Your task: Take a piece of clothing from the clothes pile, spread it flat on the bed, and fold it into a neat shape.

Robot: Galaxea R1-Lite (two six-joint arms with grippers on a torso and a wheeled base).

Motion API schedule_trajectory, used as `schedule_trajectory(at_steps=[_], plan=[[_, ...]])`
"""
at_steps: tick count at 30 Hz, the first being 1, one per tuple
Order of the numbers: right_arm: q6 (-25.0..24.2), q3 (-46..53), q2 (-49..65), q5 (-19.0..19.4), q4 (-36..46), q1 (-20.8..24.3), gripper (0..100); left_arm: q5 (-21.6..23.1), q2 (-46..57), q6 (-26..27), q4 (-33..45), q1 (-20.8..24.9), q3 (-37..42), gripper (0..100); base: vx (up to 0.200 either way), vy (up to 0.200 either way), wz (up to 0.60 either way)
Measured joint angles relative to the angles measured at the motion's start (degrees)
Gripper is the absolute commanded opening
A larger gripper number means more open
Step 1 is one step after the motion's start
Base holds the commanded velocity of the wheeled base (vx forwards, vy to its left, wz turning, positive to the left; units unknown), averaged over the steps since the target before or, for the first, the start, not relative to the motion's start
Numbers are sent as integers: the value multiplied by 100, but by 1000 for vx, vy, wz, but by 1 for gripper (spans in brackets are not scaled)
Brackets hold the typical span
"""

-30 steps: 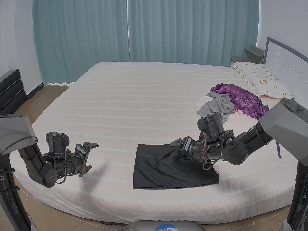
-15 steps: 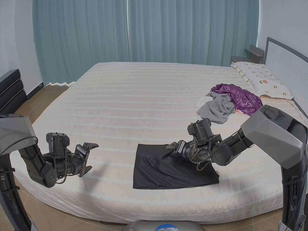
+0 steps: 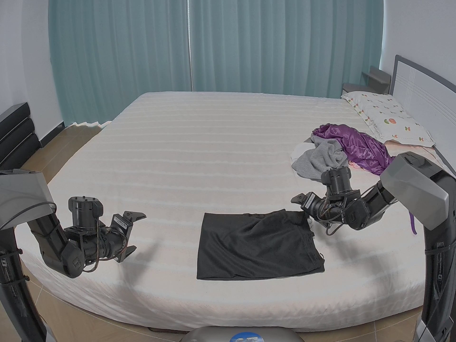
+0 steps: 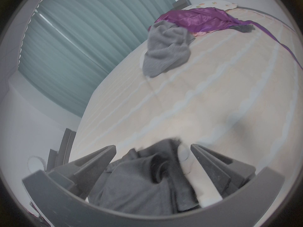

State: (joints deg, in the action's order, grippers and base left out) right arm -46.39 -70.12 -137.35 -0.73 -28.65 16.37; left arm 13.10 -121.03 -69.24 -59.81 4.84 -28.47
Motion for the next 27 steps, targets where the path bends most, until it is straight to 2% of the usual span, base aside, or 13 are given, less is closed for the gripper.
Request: schedule_trajectory(at_steps=[6, 10, 19, 20, 27], plan=[[185, 267, 56, 83, -556, -202, 100, -2, 0, 0, -2, 0, 0, 100, 0, 0, 0], [410, 417, 88, 267, -925, -249, 100, -2, 0, 0, -2, 0, 0, 100, 0, 0, 0], [479, 447, 11, 538, -1011, -80, 100, -2, 0, 0, 0, 0, 0, 100, 0, 0, 0], [484, 436, -13, 541, -1008, -65, 0, -2, 0, 0, -2, 0, 0, 100, 0, 0, 0], [675, 362, -179, 538, -1015, -34, 0, 0, 0, 0, -2, 0, 0, 100, 0, 0, 0]])
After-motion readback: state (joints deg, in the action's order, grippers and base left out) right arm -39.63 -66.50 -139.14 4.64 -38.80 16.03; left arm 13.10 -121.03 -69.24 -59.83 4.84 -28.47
